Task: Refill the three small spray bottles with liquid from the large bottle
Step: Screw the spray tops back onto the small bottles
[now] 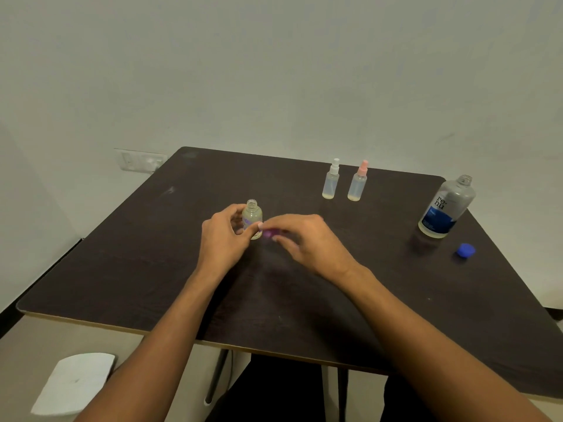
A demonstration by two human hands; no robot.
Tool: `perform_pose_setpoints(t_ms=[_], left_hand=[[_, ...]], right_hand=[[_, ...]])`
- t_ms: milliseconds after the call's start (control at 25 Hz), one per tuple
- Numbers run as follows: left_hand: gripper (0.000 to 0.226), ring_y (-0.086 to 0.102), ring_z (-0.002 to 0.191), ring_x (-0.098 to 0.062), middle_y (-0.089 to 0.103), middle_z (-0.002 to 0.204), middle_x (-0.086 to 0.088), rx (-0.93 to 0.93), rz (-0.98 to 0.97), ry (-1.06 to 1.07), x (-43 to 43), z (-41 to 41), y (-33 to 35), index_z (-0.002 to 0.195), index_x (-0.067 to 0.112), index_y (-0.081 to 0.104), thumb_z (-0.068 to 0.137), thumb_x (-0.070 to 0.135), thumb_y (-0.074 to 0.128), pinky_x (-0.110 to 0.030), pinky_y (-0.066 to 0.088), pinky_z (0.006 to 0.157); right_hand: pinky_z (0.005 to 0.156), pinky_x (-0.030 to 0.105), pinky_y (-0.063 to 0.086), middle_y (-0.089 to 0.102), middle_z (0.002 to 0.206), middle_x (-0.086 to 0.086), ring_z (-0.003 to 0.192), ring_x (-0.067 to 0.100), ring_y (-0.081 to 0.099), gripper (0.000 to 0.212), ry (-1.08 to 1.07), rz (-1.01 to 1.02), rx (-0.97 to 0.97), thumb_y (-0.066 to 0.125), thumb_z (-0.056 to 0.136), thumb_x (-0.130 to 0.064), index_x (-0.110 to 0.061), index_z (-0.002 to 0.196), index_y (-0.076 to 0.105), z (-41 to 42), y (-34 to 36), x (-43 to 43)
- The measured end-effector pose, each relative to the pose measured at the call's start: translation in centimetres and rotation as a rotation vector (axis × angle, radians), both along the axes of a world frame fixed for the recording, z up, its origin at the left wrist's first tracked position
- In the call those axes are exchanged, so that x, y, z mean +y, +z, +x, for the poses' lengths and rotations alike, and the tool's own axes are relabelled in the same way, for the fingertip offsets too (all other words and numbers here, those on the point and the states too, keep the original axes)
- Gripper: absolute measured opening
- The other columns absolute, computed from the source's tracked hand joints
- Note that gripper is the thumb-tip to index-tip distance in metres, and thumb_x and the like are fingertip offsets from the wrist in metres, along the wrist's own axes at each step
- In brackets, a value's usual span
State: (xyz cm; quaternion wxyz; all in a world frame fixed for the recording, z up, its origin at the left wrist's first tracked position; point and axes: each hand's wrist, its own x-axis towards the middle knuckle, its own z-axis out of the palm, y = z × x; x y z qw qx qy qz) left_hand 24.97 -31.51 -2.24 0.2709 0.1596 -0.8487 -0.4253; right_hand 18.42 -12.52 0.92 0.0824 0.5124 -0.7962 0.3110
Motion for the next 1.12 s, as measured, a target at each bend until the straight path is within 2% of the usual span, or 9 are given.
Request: perform_pose_setpoints(t_ms=[120,200,280,360,440,560,840,1000,1120], left_hand=[[0.045,0.066,0.092,0.011,0.076,0.106,0.013,0.02,0.007,-0.045,1.4,-0.5,0.8,0.123,0.021,0.074,0.082,0.031,0.088,0.002,0.046,0.077],[0.045,0.068,0.093,0.009,0.076,0.106,0.014,0.039,-0.003,-0.078,2.6,-1.0,1.2,0.123,0.023,0.074,0.082,0.033,0.088,-0.002,0.05,0.082],[0.046,0.07,0.094,0.006,0.077,0.106,0.013,0.048,-0.004,-0.117,3.9,-1.5,1.5,0.125,0.024,0.074,0.082,0.036,0.088,-0.01,0.055,0.087],[0.047,0.07,0.095,0.006,0.077,0.106,0.014,0.04,0.001,-0.148,5.2,-1.9,1.8,0.125,0.024,0.074,0.082,0.036,0.088,-0.009,0.055,0.087],[0.048,0.071,0.095,0.005,0.077,0.107,0.013,0.036,0.008,-0.177,6.4,-2.2,1.9,0.126,0.023,0.074,0.082,0.036,0.088,-0.009,0.055,0.087],[0.05,0.072,0.095,0.003,0.078,0.107,0.011,0.032,0.014,-0.213,8.0,-2.4,2.0,0.127,0.022,0.073,0.082,0.036,0.088,-0.01,0.055,0.088],[0.05,0.072,0.096,0.004,0.078,0.108,0.012,0.031,0.024,-0.244,9.1,-2.1,2.3,0.128,0.024,0.072,0.081,0.035,0.088,-0.012,0.056,0.091],[0.052,0.071,0.097,0.004,0.077,0.11,0.011,0.034,0.02,-0.248,9.2,-1.8,2.7,0.13,0.023,0.071,0.082,0.036,0.088,-0.003,0.051,0.085],[0.053,0.071,0.1,0.002,0.077,0.112,0.01,0.037,-0.004,-0.249,9.1,-1.7,2.8,0.131,0.024,0.07,0.082,0.039,0.086,-0.007,0.053,0.087]], right_hand=[[0.097,0.021,0.057,0.076,0.113,-0.009,0.103,0.002,0.07,0.03,-0.114,-0.19,-0.078,0.077,0.093,-0.015,-0.019,0.123,0.074,-0.3,2.9,2.4],[0.093,0.02,0.057,0.076,0.108,-0.009,0.099,0.002,0.072,0.028,-0.178,-0.33,-0.128,0.079,0.092,-0.017,-0.016,0.12,0.074,-0.6,4.7,4.1],[0.091,0.02,0.058,0.077,0.105,-0.007,0.097,0.004,0.074,0.028,-0.227,-0.448,-0.166,0.081,0.092,-0.019,-0.014,0.118,0.074,-1.0,6.5,5.7],[0.091,0.025,0.059,0.078,0.106,-0.003,0.098,0.008,0.075,0.028,-0.237,-0.54,-0.209,0.081,0.092,-0.02,-0.012,0.117,0.072,-1.2,7.9,6.9],[0.09,0.022,0.059,0.078,0.107,-0.004,0.1,0.008,0.075,0.028,-0.231,-0.581,-0.22,0.08,0.092,-0.02,-0.01,0.117,0.071,-1.2,8.8,7.5],[0.089,0.02,0.058,0.077,0.107,-0.006,0.1,0.005,0.075,0.029,-0.24,-0.584,-0.207,0.08,0.093,-0.02,-0.009,0.118,0.07,-1.3,9.2,8.1],[0.091,0.029,0.061,0.078,0.107,-0.001,0.101,0.01,0.076,0.031,-0.223,-0.556,-0.25,0.081,0.091,-0.022,-0.01,0.118,0.07,-1.7,8.0,7.9],[0.092,0.022,0.059,0.077,0.106,-0.006,0.1,0.003,0.074,0.031,-0.218,-0.472,-0.277,0.081,0.092,-0.019,-0.012,0.12,0.071,-1.8,6.5,7.4],[0.09,0.016,0.057,0.075,0.111,-0.012,0.104,-0.004,0.071,0.033,-0.232,-0.341,-0.283,0.08,0.092,-0.023,-0.018,0.123,0.071,-1.9,5.4,7.2]])
